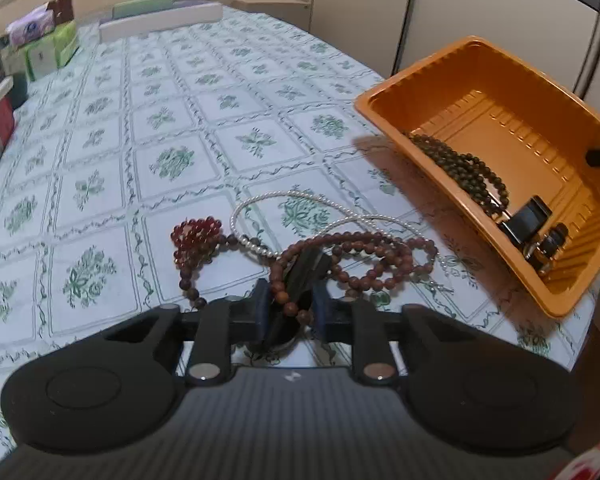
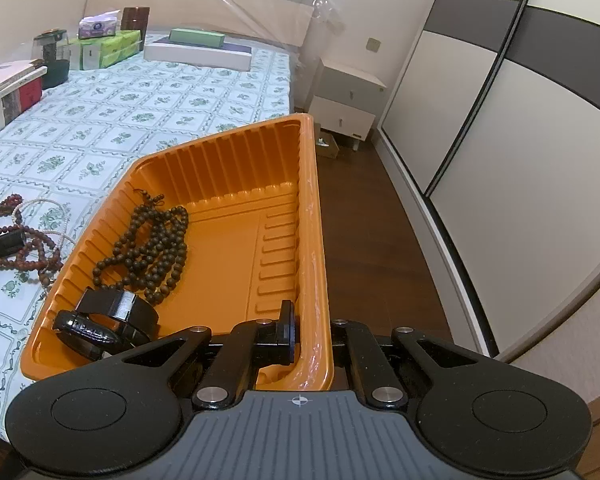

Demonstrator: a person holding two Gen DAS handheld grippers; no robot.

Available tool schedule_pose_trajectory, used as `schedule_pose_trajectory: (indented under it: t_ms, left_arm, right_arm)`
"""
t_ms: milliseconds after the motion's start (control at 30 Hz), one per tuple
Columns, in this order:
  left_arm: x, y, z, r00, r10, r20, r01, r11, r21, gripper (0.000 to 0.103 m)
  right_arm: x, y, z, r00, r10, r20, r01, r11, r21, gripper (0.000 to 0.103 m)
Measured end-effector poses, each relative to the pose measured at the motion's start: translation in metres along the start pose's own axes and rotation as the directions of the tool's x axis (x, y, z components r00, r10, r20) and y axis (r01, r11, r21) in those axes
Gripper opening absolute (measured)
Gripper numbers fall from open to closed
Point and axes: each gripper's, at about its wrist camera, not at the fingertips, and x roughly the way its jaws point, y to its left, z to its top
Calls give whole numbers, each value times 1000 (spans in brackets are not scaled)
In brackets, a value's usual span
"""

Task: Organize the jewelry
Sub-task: 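Return the left tool to the pile and grasp a brown bead strand, then carry the brown bead strand with the left tool into the tray and open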

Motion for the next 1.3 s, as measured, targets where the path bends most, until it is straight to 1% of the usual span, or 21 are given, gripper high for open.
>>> schedule_pose_trajectory:
  t_ms: [67,167,267,433,633,833,1000,1133,1300]
  left_arm:
    - [-3,-3,1,1000,11,1,-11,999,35,6]
    - [-7,-7,0,1000,5,-10,-4,997,75,6]
    - [-17,-9,1,1000,-5,3,4,995,100,6]
    - [-41,-12,13,998,-4,58,-4,989,147,6]
    - [-72,-12,39,990,5,143,-34,980,195,6]
    - [-93,-8,60,981,10,194,-55,973,224,6]
    - [-107,-1,73,973,17,229,-71,971,227,6]
    - [-115,1,82,969,8,246,-66,971,230,6]
    - [-120,-5,94,966,-6,259,-63,964,260,6]
  right_arm:
    - [0,-1,0,1000,0,-1,0,1000,1,6]
    - [0,-1,0,1000,-1,1,1,1000,1,6]
    - [-1,0,0,1000,0,4,0,1000,0,6]
    - [-1,0,0,1000,0,6,0,1000,-1,6]
    - [-3,2,0,1000,-1,8,1,1000,-1,6]
    - [-5,2,2,1000,-2,12,2,1000,-1,6]
    - [-7,2,2,1000,-1,14,1,1000,-2,6]
    - [-7,2,2,1000,-1,15,1,1000,-3,6]
    - [-7,2,3,1000,-1,15,1,1000,-4,6]
